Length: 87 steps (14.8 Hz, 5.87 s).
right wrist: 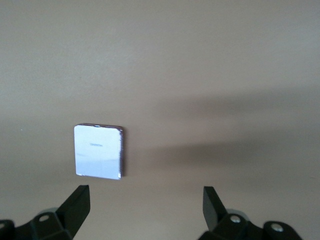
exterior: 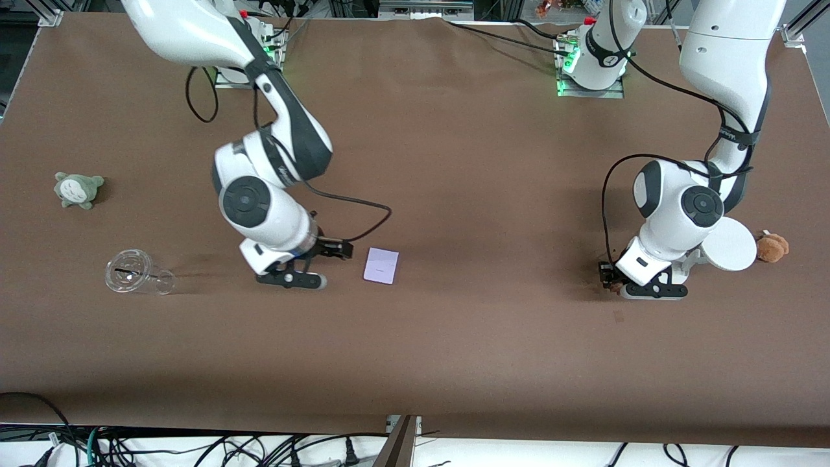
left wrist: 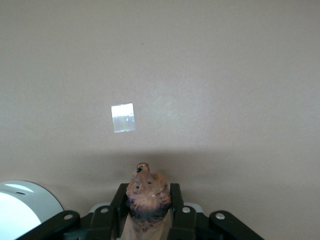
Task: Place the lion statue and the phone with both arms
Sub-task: 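Lower the lion near the lamp while the right gripper grasps the phone, then open the left gripper releasing the lion while the right gripper lifts the phone, then carry the phone beside the glass cup and lower it with the right gripper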
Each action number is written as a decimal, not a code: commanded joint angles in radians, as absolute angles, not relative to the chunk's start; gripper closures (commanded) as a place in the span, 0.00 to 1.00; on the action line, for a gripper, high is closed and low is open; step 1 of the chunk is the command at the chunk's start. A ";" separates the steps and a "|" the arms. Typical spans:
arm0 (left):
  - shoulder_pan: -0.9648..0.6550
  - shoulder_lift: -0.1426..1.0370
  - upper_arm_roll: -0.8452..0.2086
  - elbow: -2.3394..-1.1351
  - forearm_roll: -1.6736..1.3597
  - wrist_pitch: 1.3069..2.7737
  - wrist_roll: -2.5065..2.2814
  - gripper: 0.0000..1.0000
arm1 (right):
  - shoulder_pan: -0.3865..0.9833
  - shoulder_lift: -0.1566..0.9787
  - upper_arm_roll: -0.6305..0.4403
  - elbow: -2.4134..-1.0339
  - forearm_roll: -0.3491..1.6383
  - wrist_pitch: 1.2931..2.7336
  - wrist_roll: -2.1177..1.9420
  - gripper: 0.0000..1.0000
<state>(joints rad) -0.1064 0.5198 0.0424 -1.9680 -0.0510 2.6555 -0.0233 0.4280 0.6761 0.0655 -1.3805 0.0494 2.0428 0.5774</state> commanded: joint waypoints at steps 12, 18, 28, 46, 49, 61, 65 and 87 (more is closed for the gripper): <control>-0.089 0.531 0.025 -1.994 -0.049 2.678 0.005 0.23 | 0.531 0.919 0.055 -1.295 0.049 2.305 0.611 0.00; -0.087 0.508 0.025 -1.996 -0.049 2.668 0.003 0.00 | 0.571 0.979 0.052 -1.267 -0.018 2.359 0.607 0.00; -0.075 0.231 0.006 -1.988 -0.048 2.269 0.003 0.00 | 0.540 0.971 0.049 -1.267 -0.028 2.338 0.532 1.00; -0.072 0.018 0.008 -1.528 0.017 1.533 -0.006 0.00 | 0.218 0.769 0.026 -1.357 -0.012 2.025 -0.044 0.96; -0.071 0.025 0.011 -1.503 0.015 1.503 -0.002 0.00 | 0.175 0.765 0.026 -1.367 -0.012 2.037 -0.046 0.96; 0.054 -0.038 -0.078 -1.545 0.011 1.456 -0.018 0.00 | 0.071 0.836 0.026 -1.436 -0.025 2.270 -0.066 0.96; 0.055 -0.026 -0.072 -1.554 0.006 1.486 -0.032 0.00 | 0.051 0.845 0.026 -1.437 -0.026 2.302 -0.087 0.96; 0.051 0.052 -0.075 -1.494 0.015 1.489 -0.026 0.00 | 0.028 0.620 0.040 -1.427 -0.012 1.990 -0.089 0.01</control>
